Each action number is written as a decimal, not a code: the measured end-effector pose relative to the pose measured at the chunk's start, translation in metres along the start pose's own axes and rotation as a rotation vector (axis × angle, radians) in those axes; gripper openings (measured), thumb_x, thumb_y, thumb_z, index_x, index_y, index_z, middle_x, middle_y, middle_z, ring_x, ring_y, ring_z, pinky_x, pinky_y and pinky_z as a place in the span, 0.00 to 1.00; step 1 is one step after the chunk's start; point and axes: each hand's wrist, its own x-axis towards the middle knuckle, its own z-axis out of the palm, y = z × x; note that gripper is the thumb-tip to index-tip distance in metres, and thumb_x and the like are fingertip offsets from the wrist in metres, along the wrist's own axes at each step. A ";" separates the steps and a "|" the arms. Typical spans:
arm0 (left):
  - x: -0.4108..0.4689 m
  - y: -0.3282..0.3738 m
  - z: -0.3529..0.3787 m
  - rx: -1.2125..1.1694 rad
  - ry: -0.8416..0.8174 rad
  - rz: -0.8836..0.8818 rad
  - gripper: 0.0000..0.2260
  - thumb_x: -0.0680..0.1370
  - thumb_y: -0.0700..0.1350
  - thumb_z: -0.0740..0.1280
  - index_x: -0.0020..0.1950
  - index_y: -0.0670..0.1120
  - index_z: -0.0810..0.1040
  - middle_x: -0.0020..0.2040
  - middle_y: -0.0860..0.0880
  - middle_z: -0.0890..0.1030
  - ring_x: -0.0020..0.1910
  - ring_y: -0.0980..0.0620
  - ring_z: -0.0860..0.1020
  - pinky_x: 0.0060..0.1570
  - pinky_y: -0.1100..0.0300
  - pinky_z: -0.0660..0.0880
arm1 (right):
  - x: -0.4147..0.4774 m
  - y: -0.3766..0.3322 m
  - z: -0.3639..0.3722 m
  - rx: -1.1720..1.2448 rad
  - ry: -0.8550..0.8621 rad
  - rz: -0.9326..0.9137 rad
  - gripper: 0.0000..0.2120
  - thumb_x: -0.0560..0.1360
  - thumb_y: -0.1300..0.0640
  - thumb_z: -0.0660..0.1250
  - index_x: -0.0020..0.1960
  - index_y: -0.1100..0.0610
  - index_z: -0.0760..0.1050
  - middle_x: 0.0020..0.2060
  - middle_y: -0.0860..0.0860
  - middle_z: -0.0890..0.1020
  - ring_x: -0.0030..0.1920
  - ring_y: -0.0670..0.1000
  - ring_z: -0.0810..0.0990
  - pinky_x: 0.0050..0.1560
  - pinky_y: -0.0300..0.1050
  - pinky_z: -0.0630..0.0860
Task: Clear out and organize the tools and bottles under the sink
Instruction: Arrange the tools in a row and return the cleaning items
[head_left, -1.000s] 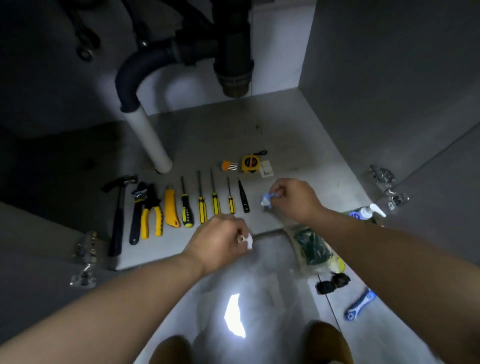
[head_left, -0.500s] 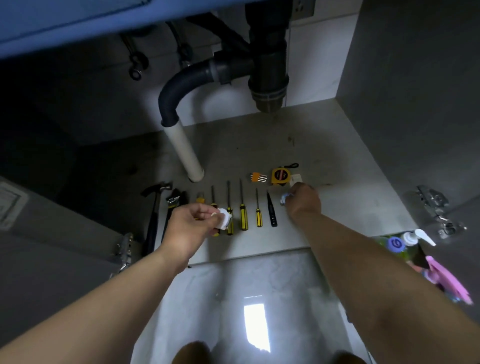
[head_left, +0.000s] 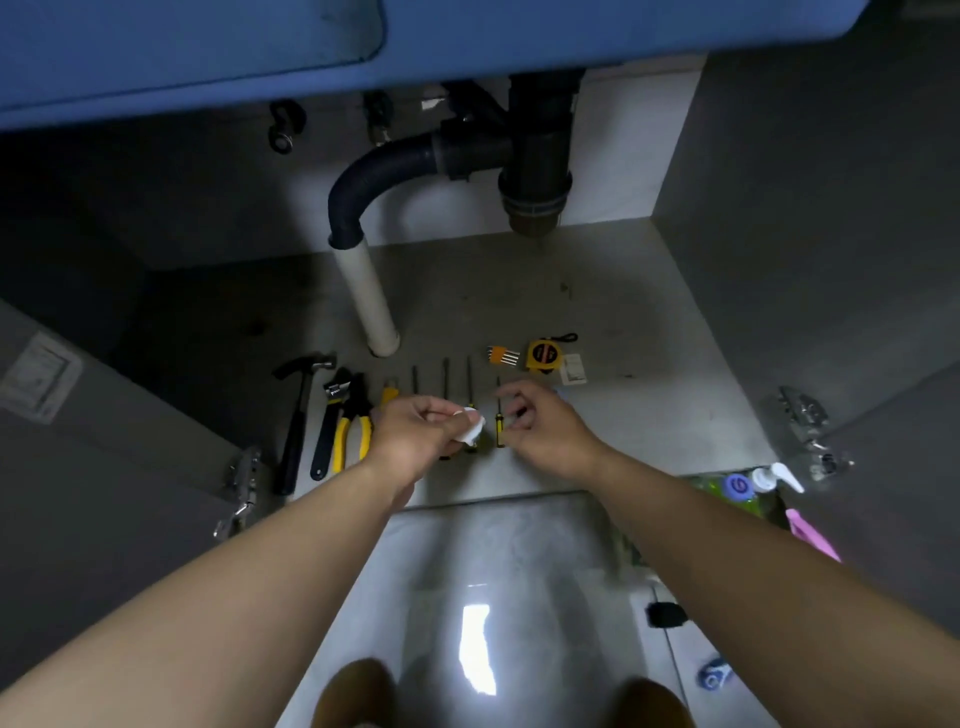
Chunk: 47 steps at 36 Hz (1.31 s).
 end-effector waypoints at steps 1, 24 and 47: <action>-0.001 0.001 0.004 -0.007 -0.002 0.000 0.09 0.74 0.39 0.77 0.50 0.36 0.83 0.38 0.45 0.83 0.39 0.51 0.82 0.43 0.61 0.83 | -0.006 -0.006 0.001 0.016 -0.021 -0.006 0.21 0.70 0.67 0.73 0.60 0.54 0.75 0.45 0.49 0.74 0.36 0.42 0.76 0.40 0.33 0.72; 0.000 -0.012 0.049 0.274 -0.239 0.110 0.11 0.80 0.42 0.70 0.62 0.47 0.82 0.55 0.50 0.85 0.54 0.55 0.81 0.56 0.62 0.77 | -0.043 0.022 -0.019 -0.352 0.360 0.207 0.14 0.70 0.52 0.77 0.52 0.55 0.79 0.47 0.52 0.82 0.48 0.54 0.80 0.49 0.47 0.79; 0.024 -0.047 0.000 0.639 -0.301 0.206 0.09 0.81 0.41 0.64 0.58 0.47 0.82 0.56 0.50 0.83 0.56 0.52 0.80 0.60 0.57 0.77 | 0.002 0.059 0.007 -0.371 0.398 0.501 0.16 0.75 0.57 0.70 0.60 0.64 0.76 0.57 0.64 0.79 0.58 0.64 0.77 0.54 0.48 0.74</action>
